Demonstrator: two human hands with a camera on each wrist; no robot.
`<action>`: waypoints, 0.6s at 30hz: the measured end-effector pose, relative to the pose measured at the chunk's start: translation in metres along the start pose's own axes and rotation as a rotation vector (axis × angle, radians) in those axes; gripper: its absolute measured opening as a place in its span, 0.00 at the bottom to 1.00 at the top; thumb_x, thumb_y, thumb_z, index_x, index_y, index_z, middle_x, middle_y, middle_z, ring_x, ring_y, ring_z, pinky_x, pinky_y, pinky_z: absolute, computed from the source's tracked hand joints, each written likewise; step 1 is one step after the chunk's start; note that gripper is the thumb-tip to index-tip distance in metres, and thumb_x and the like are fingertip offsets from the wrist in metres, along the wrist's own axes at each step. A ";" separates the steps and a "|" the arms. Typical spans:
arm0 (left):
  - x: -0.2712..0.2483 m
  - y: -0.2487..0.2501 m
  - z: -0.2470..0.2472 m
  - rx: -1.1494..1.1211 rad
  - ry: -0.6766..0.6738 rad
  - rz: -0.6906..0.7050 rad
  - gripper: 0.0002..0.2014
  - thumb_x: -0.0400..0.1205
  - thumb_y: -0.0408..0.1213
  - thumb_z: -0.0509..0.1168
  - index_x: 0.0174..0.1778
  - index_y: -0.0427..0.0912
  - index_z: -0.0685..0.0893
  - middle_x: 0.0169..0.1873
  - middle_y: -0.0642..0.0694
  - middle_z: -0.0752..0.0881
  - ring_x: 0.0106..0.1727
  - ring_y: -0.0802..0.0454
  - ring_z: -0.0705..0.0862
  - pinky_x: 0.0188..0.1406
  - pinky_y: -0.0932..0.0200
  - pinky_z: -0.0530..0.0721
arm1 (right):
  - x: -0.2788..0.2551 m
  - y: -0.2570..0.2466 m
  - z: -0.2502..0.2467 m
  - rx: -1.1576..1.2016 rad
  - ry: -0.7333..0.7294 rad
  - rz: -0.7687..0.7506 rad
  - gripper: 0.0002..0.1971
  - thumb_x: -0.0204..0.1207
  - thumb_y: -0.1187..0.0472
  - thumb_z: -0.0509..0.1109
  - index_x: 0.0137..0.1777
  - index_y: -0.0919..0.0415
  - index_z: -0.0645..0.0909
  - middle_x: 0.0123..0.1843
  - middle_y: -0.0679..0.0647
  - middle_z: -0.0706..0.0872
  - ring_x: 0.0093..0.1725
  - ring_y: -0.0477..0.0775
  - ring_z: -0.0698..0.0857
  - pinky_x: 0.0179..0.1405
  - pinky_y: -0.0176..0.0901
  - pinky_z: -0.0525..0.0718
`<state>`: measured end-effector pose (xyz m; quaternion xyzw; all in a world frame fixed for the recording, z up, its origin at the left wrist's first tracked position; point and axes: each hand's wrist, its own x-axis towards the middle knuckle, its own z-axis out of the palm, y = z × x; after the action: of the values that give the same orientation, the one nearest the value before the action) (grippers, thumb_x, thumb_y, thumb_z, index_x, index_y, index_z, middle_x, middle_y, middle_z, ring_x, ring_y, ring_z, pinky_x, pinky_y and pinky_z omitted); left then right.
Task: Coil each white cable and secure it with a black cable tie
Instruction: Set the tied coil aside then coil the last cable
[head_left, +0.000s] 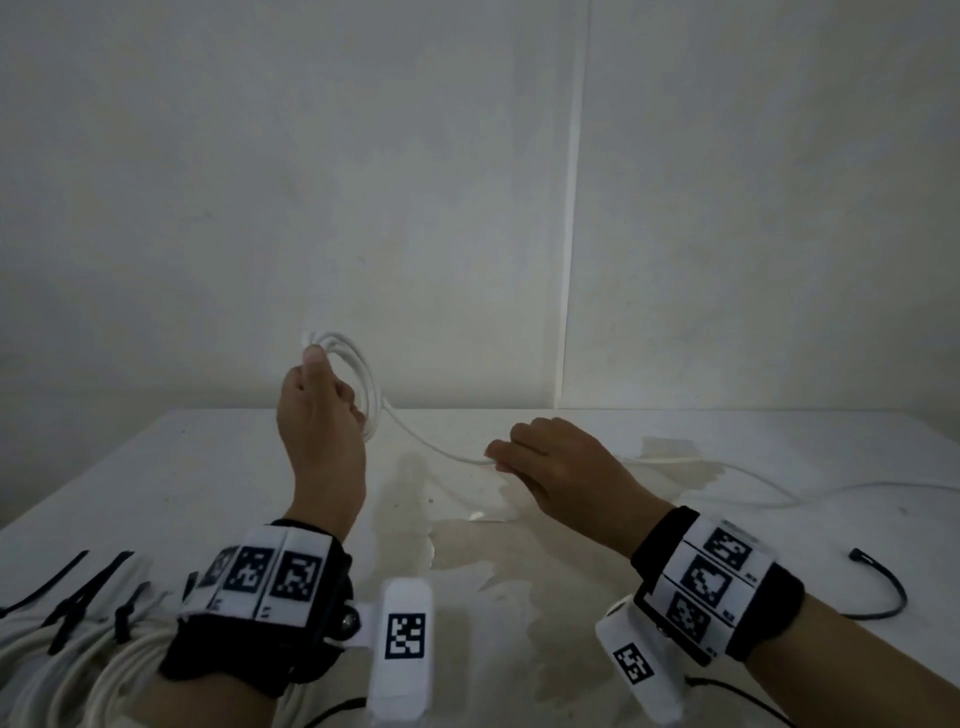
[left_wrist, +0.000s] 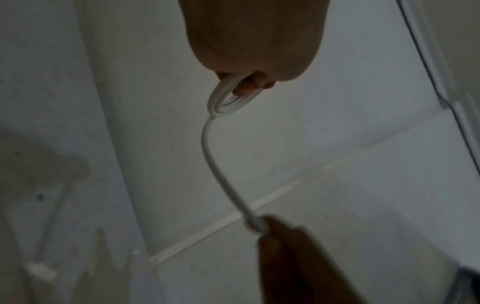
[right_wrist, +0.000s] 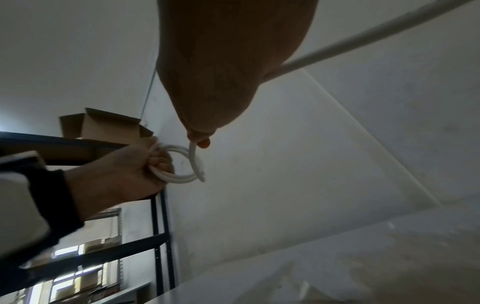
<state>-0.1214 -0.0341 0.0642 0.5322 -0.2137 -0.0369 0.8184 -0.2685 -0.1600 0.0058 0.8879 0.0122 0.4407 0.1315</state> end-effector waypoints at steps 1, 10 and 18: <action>-0.003 -0.004 0.000 0.054 -0.029 0.028 0.19 0.86 0.47 0.52 0.28 0.46 0.66 0.23 0.50 0.70 0.21 0.59 0.67 0.21 0.67 0.68 | 0.004 -0.003 -0.001 -0.003 -0.009 -0.034 0.05 0.76 0.66 0.62 0.45 0.62 0.79 0.30 0.55 0.77 0.31 0.49 0.64 0.32 0.40 0.62; -0.046 -0.027 0.003 0.331 -0.470 0.089 0.15 0.85 0.44 0.51 0.36 0.44 0.74 0.27 0.49 0.80 0.24 0.64 0.80 0.26 0.66 0.80 | 0.036 -0.016 -0.013 0.082 0.063 -0.148 0.05 0.73 0.70 0.64 0.43 0.64 0.81 0.36 0.54 0.75 0.34 0.51 0.65 0.34 0.40 0.66; -0.057 -0.025 0.001 0.318 -0.590 -0.097 0.24 0.87 0.46 0.44 0.29 0.40 0.73 0.16 0.52 0.74 0.16 0.62 0.70 0.17 0.69 0.71 | 0.040 -0.010 -0.022 0.296 0.093 0.075 0.13 0.78 0.57 0.63 0.40 0.66 0.82 0.33 0.56 0.82 0.34 0.48 0.70 0.36 0.36 0.68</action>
<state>-0.1689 -0.0293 0.0245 0.6291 -0.4189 -0.1943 0.6253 -0.2604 -0.1403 0.0477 0.8760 0.0499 0.4793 -0.0178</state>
